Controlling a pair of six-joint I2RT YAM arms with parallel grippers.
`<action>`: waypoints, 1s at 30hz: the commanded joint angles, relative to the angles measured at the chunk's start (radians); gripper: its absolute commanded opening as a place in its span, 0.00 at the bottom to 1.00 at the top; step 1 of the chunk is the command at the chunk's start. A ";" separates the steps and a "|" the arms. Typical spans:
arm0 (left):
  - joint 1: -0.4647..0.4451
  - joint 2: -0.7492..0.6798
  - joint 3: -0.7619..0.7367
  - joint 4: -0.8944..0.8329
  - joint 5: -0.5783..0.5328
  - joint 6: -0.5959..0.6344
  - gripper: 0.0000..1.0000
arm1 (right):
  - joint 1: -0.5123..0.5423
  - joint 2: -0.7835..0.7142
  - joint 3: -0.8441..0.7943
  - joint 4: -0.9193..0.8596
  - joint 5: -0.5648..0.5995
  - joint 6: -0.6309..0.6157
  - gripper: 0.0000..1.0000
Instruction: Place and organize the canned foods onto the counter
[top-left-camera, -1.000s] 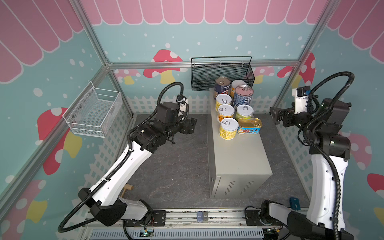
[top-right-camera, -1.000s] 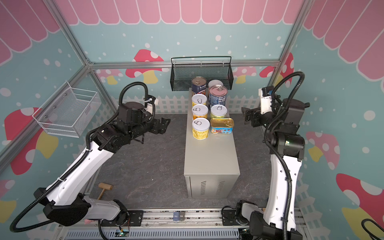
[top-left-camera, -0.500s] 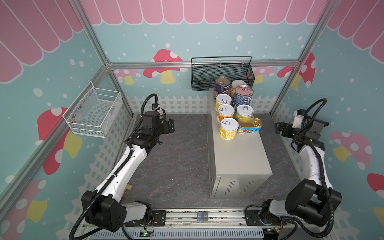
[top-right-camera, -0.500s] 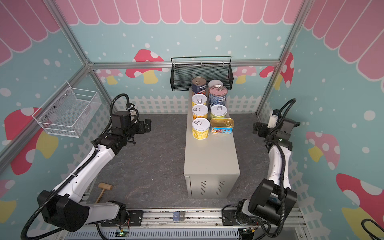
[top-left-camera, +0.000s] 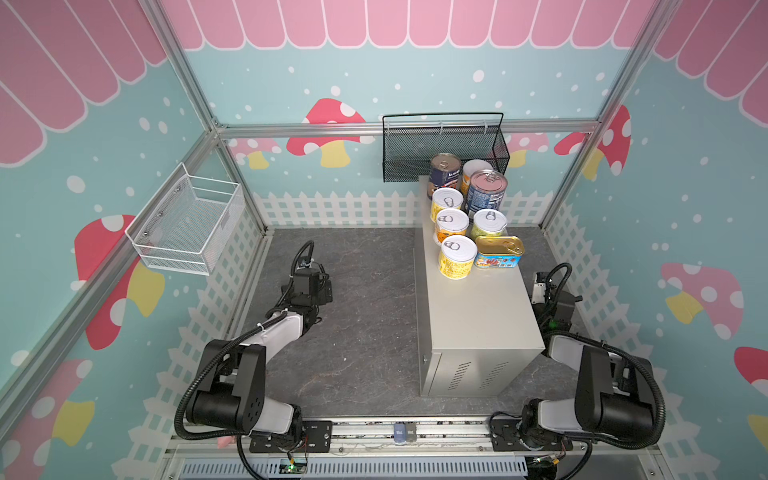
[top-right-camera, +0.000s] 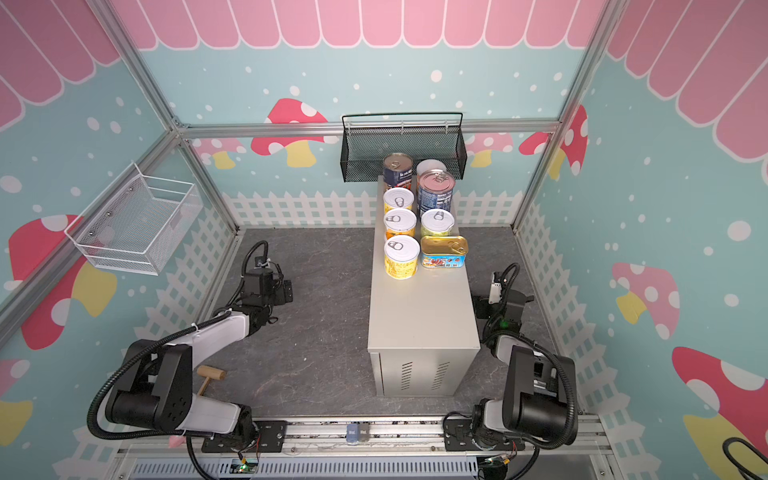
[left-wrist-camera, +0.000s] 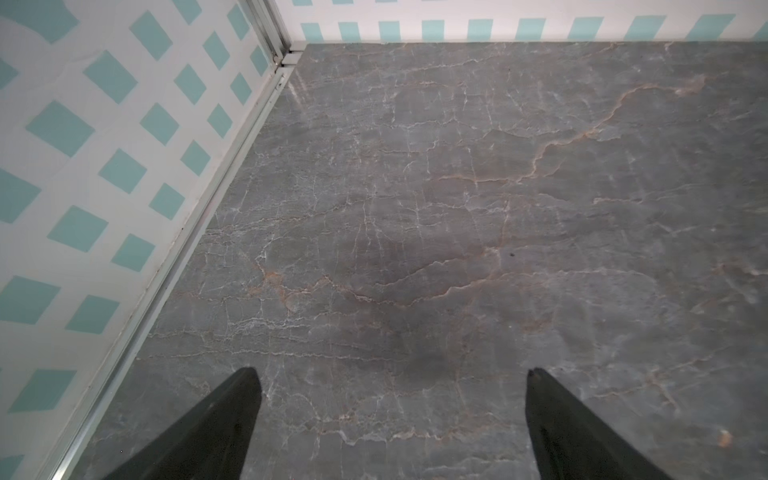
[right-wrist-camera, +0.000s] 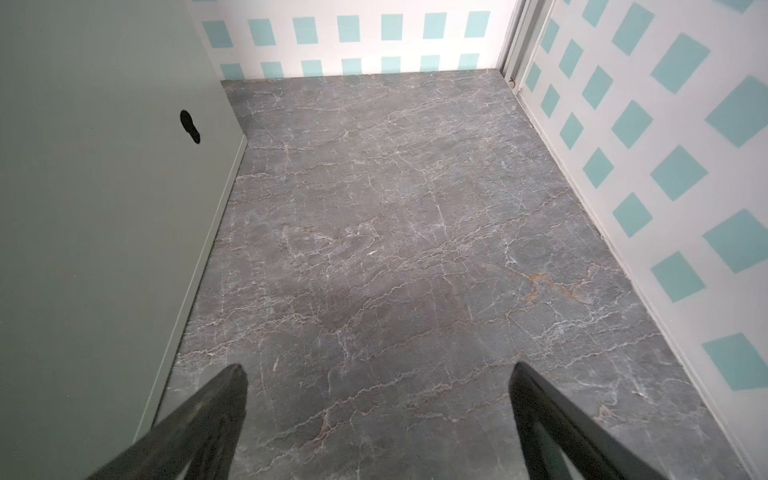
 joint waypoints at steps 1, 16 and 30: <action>-0.046 0.034 -0.075 0.368 -0.085 0.086 0.99 | 0.013 0.044 -0.024 0.251 -0.020 -0.026 1.00; 0.013 0.116 -0.326 0.946 0.078 0.094 0.99 | 0.073 -0.055 -0.199 0.511 -0.114 0.001 0.99; 0.015 0.090 -0.287 0.811 0.022 0.063 0.99 | 0.180 0.124 -0.220 0.724 0.073 -0.057 0.99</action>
